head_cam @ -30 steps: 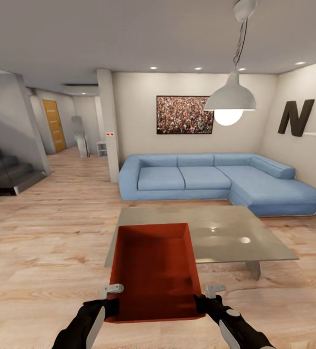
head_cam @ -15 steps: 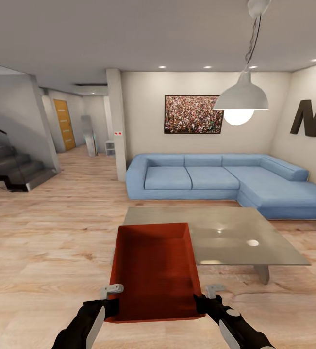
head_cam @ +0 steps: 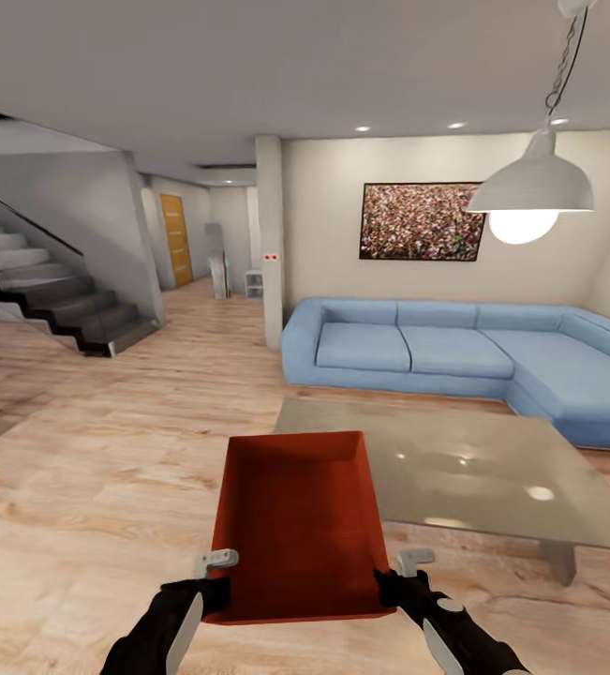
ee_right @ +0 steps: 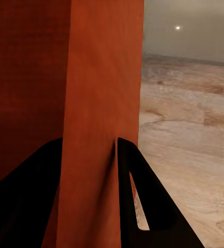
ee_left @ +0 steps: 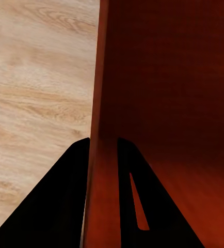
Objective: Move the two storage containers from the living room to the garage. In the garage, place one container on the floor and stack the other container on top of it (either order is fine).
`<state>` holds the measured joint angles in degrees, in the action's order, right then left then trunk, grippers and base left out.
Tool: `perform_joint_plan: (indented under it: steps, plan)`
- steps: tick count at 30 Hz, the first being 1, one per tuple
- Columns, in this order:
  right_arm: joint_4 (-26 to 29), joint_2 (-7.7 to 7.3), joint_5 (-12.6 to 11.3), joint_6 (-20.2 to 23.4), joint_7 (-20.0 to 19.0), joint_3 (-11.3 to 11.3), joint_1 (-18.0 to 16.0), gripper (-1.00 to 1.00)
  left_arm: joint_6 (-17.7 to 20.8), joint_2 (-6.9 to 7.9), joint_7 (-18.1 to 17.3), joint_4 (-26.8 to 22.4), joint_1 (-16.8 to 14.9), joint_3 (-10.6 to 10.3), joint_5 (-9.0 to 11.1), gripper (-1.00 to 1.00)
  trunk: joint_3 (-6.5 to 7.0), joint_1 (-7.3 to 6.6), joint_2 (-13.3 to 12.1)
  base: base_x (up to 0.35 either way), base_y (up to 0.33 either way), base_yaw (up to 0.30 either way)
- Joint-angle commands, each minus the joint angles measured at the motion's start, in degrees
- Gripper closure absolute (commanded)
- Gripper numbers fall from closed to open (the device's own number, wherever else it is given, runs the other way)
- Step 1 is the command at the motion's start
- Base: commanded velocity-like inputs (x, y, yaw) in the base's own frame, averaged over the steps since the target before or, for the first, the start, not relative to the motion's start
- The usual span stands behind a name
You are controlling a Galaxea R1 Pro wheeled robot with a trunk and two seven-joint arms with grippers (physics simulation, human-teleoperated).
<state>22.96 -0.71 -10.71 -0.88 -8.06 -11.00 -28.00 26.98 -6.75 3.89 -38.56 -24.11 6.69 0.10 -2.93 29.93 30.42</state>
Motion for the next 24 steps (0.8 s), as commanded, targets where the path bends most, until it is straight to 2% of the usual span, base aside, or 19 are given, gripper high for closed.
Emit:
perform_joint_plan:
  steps: [1,13,20,24]
  plan:
    - [0.0,-0.08,-0.8,-0.1,-0.2,-0.3,0.0,1.00,-2.2,-0.01,1.4,-0.2,-0.1,0.4,-2.1,1.00,-0.11,0.03,0.1,0.000,0.000,0.297]
    - [0.0,-0.08,-0.8,-0.1,-0.2,-0.3,0.0,1.00,-2.2,-0.01,1.4,-0.2,-0.1,0.4,-2.1,1.00,0.25,0.03,0.1,0.000,0.000,0.292]
    - [0.0,-0.09,-0.7,-0.1,-0.3,-0.3,0.0,1.00,-2.2,-0.01,1.4,-0.2,-0.1,0.4,-2.1,1.00,0.29,0.03,0.1,0.000,0.000,0.063]
    - [0.0,-0.09,-0.7,-0.1,-0.2,-0.3,0.0,1.00,-2.2,-0.01,1.4,-0.2,-0.1,0.4,-2.1,1.00,0.29,0.03,0.1,0.000,0.000,0.214]
